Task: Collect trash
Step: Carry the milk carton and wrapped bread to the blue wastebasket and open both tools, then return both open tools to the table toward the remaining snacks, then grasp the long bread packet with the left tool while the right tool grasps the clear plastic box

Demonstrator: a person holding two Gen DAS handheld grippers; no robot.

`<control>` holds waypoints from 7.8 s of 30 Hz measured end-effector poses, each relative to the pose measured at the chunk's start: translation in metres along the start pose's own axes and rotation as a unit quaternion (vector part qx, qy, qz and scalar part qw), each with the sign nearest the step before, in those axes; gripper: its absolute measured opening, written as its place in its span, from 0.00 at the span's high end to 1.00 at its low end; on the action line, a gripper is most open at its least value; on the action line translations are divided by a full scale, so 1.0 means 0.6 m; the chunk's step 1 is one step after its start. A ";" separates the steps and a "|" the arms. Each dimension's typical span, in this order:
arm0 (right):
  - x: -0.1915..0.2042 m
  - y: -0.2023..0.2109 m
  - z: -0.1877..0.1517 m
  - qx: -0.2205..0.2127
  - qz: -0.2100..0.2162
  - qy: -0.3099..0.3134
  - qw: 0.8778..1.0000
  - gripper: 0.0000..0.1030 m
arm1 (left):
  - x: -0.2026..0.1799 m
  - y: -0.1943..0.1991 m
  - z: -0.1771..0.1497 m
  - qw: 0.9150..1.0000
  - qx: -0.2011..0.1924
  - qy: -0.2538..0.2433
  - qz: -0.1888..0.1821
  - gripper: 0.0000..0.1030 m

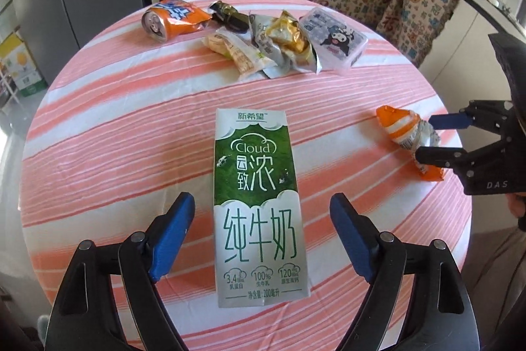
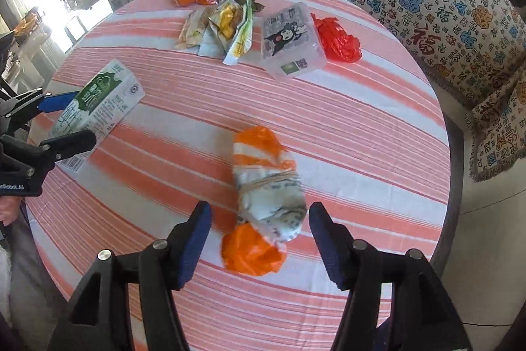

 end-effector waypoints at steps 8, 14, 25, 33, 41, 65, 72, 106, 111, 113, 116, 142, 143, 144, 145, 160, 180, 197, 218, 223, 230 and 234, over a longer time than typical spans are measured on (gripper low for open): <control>-0.006 -0.004 0.001 0.004 0.023 -0.025 0.999 0.57 | -0.012 0.014 0.009 1.000 0.007 -0.018 0.010 0.52; -0.030 0.057 -0.023 -0.032 0.028 -0.061 0.997 0.57 | -0.081 0.047 0.023 0.999 -0.019 -0.034 -0.021 0.52; -0.219 0.089 -0.132 -0.026 0.000 -0.163 0.986 0.57 | -0.303 0.009 0.071 0.991 -0.018 -0.091 -0.099 0.52; -0.401 0.096 -0.253 -0.003 -0.059 -0.250 0.966 0.57 | -0.510 -0.074 0.085 0.977 0.016 -0.140 -0.161 0.52; -0.530 0.060 -0.386 0.026 -0.088 -0.331 0.939 0.57 | -0.677 -0.196 0.086 0.962 0.065 -0.166 -0.205 0.52; -0.662 -0.147 -0.567 0.073 -0.028 -0.463 0.883 0.55 | -0.814 -0.416 0.050 0.952 0.132 -0.150 -0.231 0.27; -0.676 -0.152 -0.575 0.057 -0.023 -0.481 0.875 0.38 | -0.800 -0.403 0.067 0.958 0.103 -0.128 -0.237 0.20; -0.080 0.027 -0.117 -0.153 -0.018 -0.114 0.981 0.36 | -0.052 -0.044 -0.026 0.992 -0.054 0.038 0.106 0.06; -0.026 -0.018 -0.060 -0.128 -0.019 -0.108 0.986 0.34 | -0.024 -0.042 -0.022 0.992 -0.057 0.046 0.106 0.00; -0.015 -0.028 -0.038 -0.126 -0.019 -0.110 0.986 0.33 | -0.024 -0.040 -0.025 0.992 -0.057 0.045 0.108 0.00; -0.008 -0.043 -0.007 -0.117 -0.022 -0.118 0.986 0.26 | -0.027 -0.040 -0.025 0.991 -0.058 0.045 0.109 0.00; -0.015 -0.060 0.019 -0.110 -0.026 -0.132 0.985 0.20 | 0.052 -0.110 0.183 0.988 -0.085 0.114 0.059 0.22; -0.014 -0.060 0.018 -0.110 -0.026 -0.132 0.985 0.20 | 0.055 -0.109 0.184 0.988 -0.091 0.112 0.056 0.30; -0.014 -0.059 0.018 -0.110 -0.026 -0.132 0.985 0.20 | 0.053 -0.106 0.185 0.989 -0.095 0.106 0.048 0.47; -0.014 -0.059 0.018 -0.110 -0.026 -0.132 0.985 0.20 | 0.050 -0.103 0.184 0.990 -0.095 0.097 0.038 0.59; -0.015 -0.060 0.020 -0.110 -0.027 -0.133 0.985 0.20 | 0.014 0.023 0.075 0.996 -0.063 0.029 0.064 0.78; -0.016 -0.061 0.021 -0.106 -0.033 -0.138 0.984 0.20 | 0.055 -0.026 0.028 0.995 -0.054 0.069 0.052 0.16; 0.005 -0.098 0.206 -0.105 -0.118 -0.032 0.987 0.35 | 0.044 -0.041 0.023 0.995 -0.047 0.022 0.080 0.05; -0.009 -0.015 0.017 0.012 0.043 -0.138 0.989 0.24 | 0.094 0.043 0.025 0.989 -0.076 0.113 -0.051 0.05; -0.014 -0.027 0.052 0.054 0.023 -0.103 0.993 0.23 | 0.083 -0.001 0.060 0.992 -0.028 0.125 -0.022 0.05; 0.004 -0.061 0.067 0.105 0.011 -0.078 0.991 0.23 | 0.046 -0.043 0.080 0.996 0.024 0.074 0.050 0.24; 0.010 -0.058 0.064 0.091 0.004 -0.060 0.994 0.38 | 0.038 -0.047 0.080 0.997 0.025 0.051 0.053 0.79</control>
Point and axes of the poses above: each gripper's, at about its wrist camera, not at the fingertips, and y roughly against the way its jaws point, x to its left, z to its top, the point moved 5 cm from there along -y, roughly the way its jaws point, and after that the axes turned 11 degrees about -z, right-handed, at the moved point
